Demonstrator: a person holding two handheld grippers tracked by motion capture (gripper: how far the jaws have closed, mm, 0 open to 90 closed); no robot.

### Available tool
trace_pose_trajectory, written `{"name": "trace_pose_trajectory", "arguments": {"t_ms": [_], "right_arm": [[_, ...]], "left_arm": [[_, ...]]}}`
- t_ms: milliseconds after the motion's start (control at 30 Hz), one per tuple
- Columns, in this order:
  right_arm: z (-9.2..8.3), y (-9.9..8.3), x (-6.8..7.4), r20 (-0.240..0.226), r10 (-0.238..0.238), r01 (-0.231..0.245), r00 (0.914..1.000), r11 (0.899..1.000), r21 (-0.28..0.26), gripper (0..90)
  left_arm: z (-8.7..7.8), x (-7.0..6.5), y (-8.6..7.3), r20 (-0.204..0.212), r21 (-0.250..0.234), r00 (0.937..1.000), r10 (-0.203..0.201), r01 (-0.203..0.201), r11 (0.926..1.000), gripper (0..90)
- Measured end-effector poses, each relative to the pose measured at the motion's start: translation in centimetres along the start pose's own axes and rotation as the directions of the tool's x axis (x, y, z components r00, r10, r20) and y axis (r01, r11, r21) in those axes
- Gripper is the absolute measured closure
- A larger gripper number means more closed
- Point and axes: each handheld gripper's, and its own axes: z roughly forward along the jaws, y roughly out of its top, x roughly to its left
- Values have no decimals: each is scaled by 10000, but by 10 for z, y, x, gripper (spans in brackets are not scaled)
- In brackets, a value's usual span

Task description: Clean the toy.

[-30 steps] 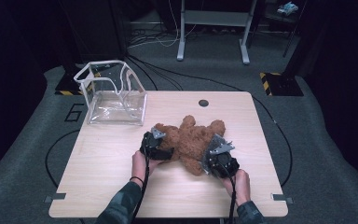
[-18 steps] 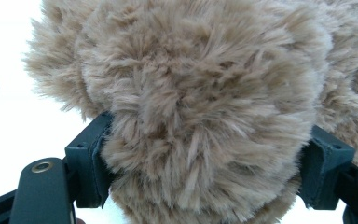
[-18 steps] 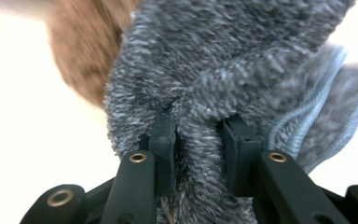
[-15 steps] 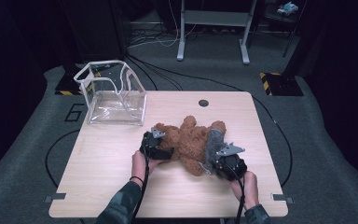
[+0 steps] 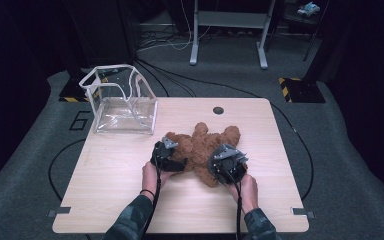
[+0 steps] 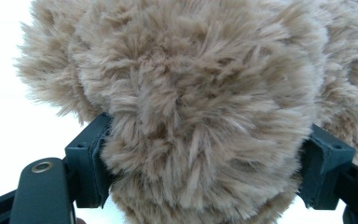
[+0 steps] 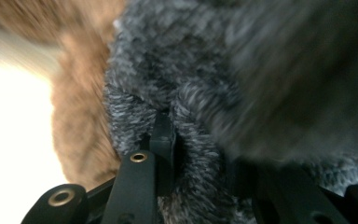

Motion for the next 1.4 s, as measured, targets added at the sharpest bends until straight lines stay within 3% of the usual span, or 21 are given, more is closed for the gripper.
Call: {"name": "trace_pose_trajectory", "arguments": {"t_ms": [33, 167, 233, 300, 333, 367, 433, 567, 633, 767, 933, 1133, 1267, 1300, 1400], "right_arm": [[8, -6, 2, 207, -63, 58, 9998, 9997, 239, 694], [11, -10, 2, 99, -222, 217, 9997, 9986, 483, 693], [8, -9, 0, -177, -236, 248, 9996, 9975, 661, 689], [0, -8, -4, -658, 249, -212, 9975, 9982, 563, 688], [0, -8, -4, -658, 249, -212, 9975, 9982, 563, 688], [-12, -6, -10, -1029, 582, -578, 9930, 9983, 74, 686], [-26, 0, -13, -1196, 638, -702, 9908, 9963, -496, 686], [-41, 18, -8, -1264, 657, -804, 9898, 9901, -1151, 684], [-37, 26, -3, -1249, 506, -658, 9909, 9905, -1211, 683], [-15, 30, 7, -1030, 221, -303, 9944, 9964, -792, 687], [-3, 20, 6, -1131, 397, -452, 9928, 9979, -462, 698], [17, 1, 4, -978, 562, -535, 9936, 9981, 299, 699], [16, -2, 2, -1052, 561, -522, 9929, 9978, 397, 697], [8, 2, 0, -1132, 682, -645, 9912, 9973, 357, 695], [-10, 9, -2, -1172, 787, -838, 9900, 9957, -396, 692]], "left_arm": [[0, 0, 0, -9, 44, 10000, 21, -21, 10000, 211], [-1, -1, 0, -23, 78, 10000, 22, -22, 10000, 211], [-1, -1, 0, -13, 69, 10000, 37, -37, 10000, 211], [-1, 1, -1, 69, 57, 10000, 0, -1, 10000, 211], [-1, 1, -1, 69, 57, 10000, 0, -1, 10000, 211], [-1, 2, -1, 148, -1, 9999, -15, 15, 10000, 211], [-2, 2, -1, 161, 22, 9999, 15, -16, 10000, 211], [-1, 2, -1, 138, 23, 9999, 13, -13, 10000, 211], [-1, 2, -1, 126, 23, 9999, 0, -1, 10000, 211], [-1, 1, -1, 89, 42, 10000, 37, -37, 10000, 211], [0, -1, -1, -14, 51, 10000, 90, -90, 9999, 211], [0, -2, -1, -11, 106, 9999, 124, -124, 9999, 211], [0, -1, -1, 16, 116, 9999, 142, -142, 9998, 211], [0, 0, -1, 92, 76, 9999, 102, -103, 9999, 211], [0, 2, -1, 168, 93, 9998, 78, -79, 9999, 211]]}}
